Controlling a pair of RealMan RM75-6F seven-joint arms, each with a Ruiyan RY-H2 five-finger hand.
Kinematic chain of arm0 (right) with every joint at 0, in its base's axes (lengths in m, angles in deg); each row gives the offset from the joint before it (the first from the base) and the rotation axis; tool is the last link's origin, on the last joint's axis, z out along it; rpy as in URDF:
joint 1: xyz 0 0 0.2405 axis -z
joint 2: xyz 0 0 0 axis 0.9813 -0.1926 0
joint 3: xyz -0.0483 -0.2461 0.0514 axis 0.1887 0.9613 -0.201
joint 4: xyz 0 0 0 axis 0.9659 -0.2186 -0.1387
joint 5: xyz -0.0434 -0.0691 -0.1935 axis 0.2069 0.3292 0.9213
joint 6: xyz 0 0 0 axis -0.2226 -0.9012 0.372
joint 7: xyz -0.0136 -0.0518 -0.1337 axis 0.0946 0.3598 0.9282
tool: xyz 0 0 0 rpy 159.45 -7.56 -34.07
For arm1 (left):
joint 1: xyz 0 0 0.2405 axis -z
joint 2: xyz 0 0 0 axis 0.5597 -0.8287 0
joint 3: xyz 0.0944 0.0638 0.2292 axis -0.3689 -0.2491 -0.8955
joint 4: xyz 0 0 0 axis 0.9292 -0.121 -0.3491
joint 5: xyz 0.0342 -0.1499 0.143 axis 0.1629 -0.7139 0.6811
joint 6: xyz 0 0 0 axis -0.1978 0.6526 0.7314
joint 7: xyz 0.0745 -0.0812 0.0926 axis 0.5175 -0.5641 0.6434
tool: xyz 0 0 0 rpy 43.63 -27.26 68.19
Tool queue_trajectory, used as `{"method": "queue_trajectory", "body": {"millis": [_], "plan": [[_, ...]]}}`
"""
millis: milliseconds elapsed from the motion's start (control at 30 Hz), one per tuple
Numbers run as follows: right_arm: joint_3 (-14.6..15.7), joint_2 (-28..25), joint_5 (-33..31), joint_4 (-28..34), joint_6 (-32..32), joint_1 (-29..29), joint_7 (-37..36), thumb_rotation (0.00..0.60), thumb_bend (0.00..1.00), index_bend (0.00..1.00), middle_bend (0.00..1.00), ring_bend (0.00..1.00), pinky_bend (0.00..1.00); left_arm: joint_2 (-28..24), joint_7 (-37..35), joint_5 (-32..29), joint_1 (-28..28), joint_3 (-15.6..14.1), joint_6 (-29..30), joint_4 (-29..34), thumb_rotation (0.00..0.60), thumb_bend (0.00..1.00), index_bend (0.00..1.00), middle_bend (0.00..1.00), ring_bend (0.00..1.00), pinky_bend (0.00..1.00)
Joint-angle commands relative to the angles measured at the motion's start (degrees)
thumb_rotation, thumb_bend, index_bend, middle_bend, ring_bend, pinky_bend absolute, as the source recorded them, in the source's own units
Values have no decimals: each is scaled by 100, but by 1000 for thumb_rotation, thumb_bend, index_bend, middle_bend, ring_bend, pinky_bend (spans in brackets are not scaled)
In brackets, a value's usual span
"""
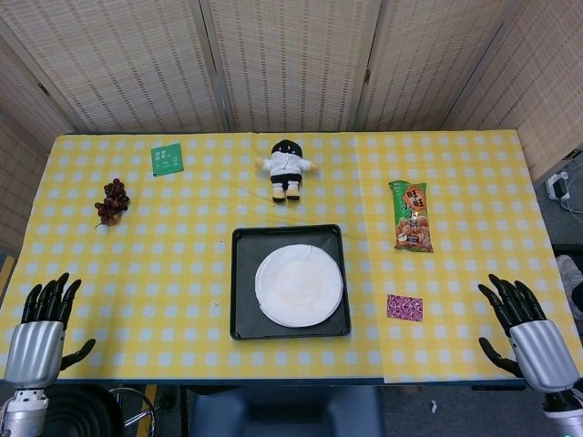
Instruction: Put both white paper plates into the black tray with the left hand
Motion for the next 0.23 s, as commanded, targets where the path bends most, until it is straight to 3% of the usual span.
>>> {"method": "queue_trajectory", "body": {"millis": [33, 233], "plan": [[10, -3, 9, 6, -31, -24, -6, 600, 367, 0, 0, 0, 0, 1, -46, 17, -45, 47, 26, -23, 600, 187, 9, 0, 0, 0], [4, -47, 74, 19, 181, 44, -76, 600, 367, 0, 0, 0, 0, -22, -43, 2, -96, 97, -53, -2, 600, 187, 11, 0, 0, 0]]}}
